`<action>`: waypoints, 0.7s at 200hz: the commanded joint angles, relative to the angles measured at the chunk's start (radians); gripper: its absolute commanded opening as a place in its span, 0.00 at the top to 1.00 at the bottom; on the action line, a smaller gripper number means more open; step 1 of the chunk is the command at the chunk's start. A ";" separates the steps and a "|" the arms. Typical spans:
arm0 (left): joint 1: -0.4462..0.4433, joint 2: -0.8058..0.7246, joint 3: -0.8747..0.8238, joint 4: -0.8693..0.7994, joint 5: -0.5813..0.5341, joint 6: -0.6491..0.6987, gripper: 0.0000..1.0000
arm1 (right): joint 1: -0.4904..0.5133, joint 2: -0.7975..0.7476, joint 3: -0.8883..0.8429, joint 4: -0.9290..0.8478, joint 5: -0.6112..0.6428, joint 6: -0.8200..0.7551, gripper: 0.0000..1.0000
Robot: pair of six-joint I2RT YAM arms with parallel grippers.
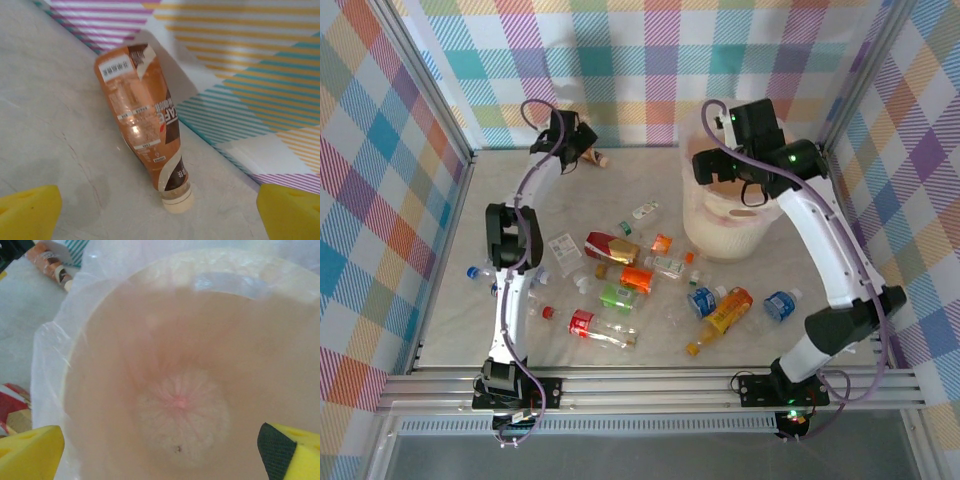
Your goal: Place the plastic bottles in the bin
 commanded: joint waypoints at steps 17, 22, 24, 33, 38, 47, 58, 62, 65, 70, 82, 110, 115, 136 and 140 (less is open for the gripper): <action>-0.015 0.105 0.135 -0.079 -0.029 -0.023 0.00 | 0.002 -0.168 -0.175 0.217 0.079 0.062 0.00; -0.018 0.115 0.140 -0.072 -0.031 -0.025 0.00 | 0.002 -0.189 -0.200 0.237 0.079 0.066 0.00; -0.019 0.120 0.142 -0.069 -0.032 -0.024 0.00 | 0.002 -0.198 -0.211 0.246 0.080 0.067 0.00; -0.020 0.138 0.155 -0.063 -0.036 -0.026 0.00 | 0.002 -0.230 -0.251 0.277 0.087 0.074 0.00; -0.021 0.149 0.162 -0.061 -0.040 -0.025 0.00 | 0.003 -0.247 -0.268 0.290 0.090 0.078 0.00; -0.023 0.168 0.180 -0.059 -0.048 -0.029 0.00 | 0.003 -0.272 -0.291 0.302 0.094 0.081 0.00; -0.025 0.196 0.207 -0.058 -0.051 -0.032 0.00 | 0.003 -0.292 -0.307 0.306 0.096 0.085 0.00; -0.024 0.205 0.218 -0.057 -0.050 -0.033 0.00 | 0.002 -0.299 -0.311 0.308 0.096 0.087 0.00; -0.024 0.213 0.226 -0.057 -0.051 -0.034 0.00 | 0.002 -0.302 -0.315 0.308 0.096 0.089 0.00; -0.024 0.224 0.240 -0.055 -0.051 -0.032 0.00 | 0.003 -0.309 -0.320 0.309 0.095 0.091 0.00; -0.027 0.244 0.262 -0.049 -0.058 -0.033 0.00 | 0.003 -0.323 -0.333 0.311 0.091 0.093 0.00; -0.029 0.262 0.273 -0.023 -0.087 -0.030 0.00 | 0.003 -0.340 -0.361 0.320 0.096 0.097 0.00; -0.030 0.263 0.276 -0.020 -0.091 -0.026 0.00 | 0.003 -0.340 -0.365 0.322 0.097 0.097 0.00; -0.031 0.281 0.300 -0.016 -0.106 -0.017 0.00 | 0.003 -0.340 -0.373 0.325 0.100 0.097 0.00; -0.031 0.284 0.308 -0.016 -0.108 -0.016 0.00 | 0.003 -0.339 -0.374 0.325 0.101 0.097 0.00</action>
